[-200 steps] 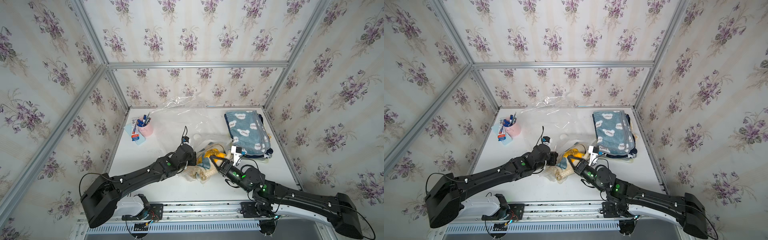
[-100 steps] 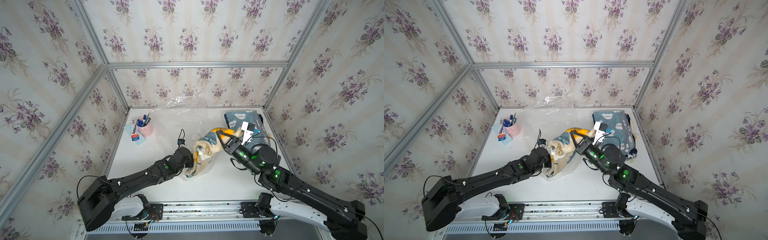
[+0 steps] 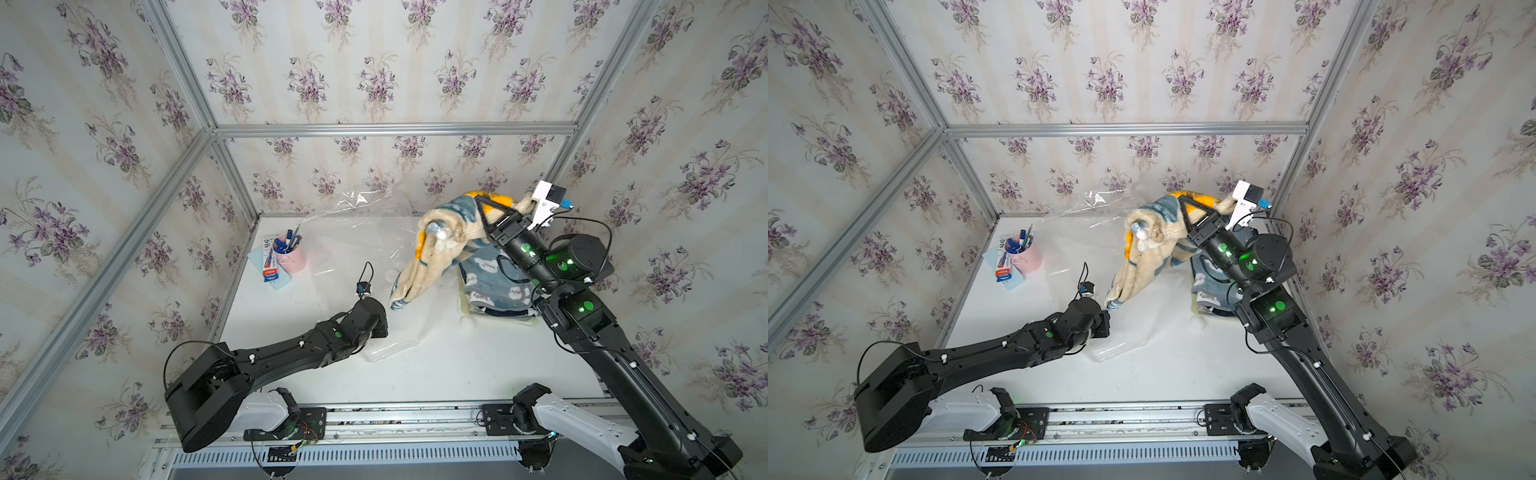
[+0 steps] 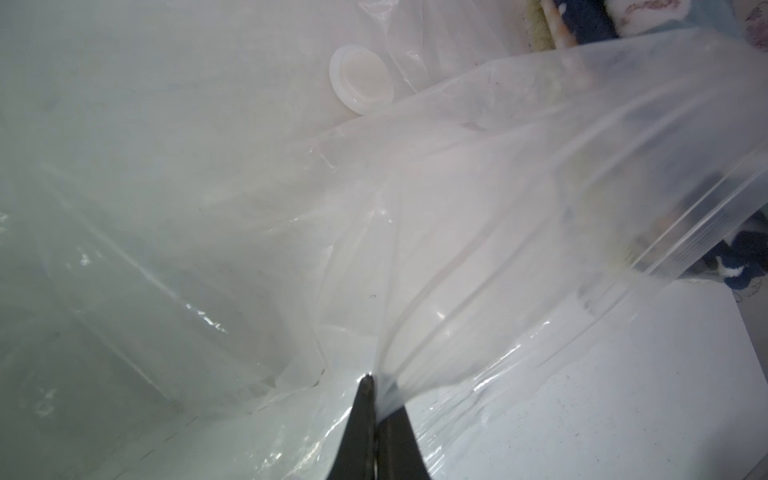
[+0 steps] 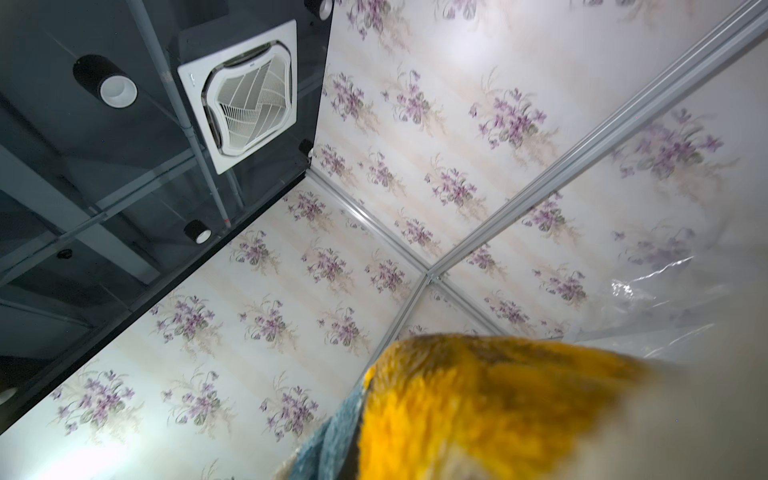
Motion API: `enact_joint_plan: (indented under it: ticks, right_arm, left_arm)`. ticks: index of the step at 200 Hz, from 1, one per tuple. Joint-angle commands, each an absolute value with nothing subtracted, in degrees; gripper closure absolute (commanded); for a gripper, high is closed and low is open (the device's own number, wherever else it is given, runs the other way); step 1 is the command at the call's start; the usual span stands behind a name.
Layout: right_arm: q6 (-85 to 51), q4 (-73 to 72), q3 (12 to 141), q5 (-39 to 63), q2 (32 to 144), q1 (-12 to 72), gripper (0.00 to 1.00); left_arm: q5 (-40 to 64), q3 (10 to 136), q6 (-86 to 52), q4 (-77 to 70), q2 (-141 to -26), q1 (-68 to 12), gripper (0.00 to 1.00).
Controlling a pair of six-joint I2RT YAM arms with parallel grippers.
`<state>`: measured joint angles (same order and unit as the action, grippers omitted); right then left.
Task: Take the blanket out of the vacuum bag
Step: Take out the blanket from the vacuum bag, then place the blanket at the center of the board.
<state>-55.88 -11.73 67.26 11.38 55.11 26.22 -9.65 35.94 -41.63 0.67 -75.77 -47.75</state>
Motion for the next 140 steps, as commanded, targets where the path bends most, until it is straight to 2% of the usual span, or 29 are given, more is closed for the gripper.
enact_joint_plan:
  ticks: [1,81,112,140]
  right_arm:
    - [-56.53,-12.24,68.48,14.52,53.96,23.83,1.00]
    - [-51.69,2.49,64.74,11.82,47.80,13.38,1.00]
    - [-52.28,2.57,64.25,11.86,51.08,11.39,1.00]
    - [-52.81,0.74,69.52,13.46,60.04,8.68,1.00]
  left_arm:
    - [-10.27,35.82,-42.01,-1.37,-76.66,-47.65,1.00]
    - [-11.07,32.39,-40.47,-0.57,-71.97,-47.64,1.00]
    - [-11.05,32.25,-39.26,0.24,-69.79,-47.64,1.00]
    - [-11.09,32.81,-38.41,0.45,-69.50,-47.55,1.00]
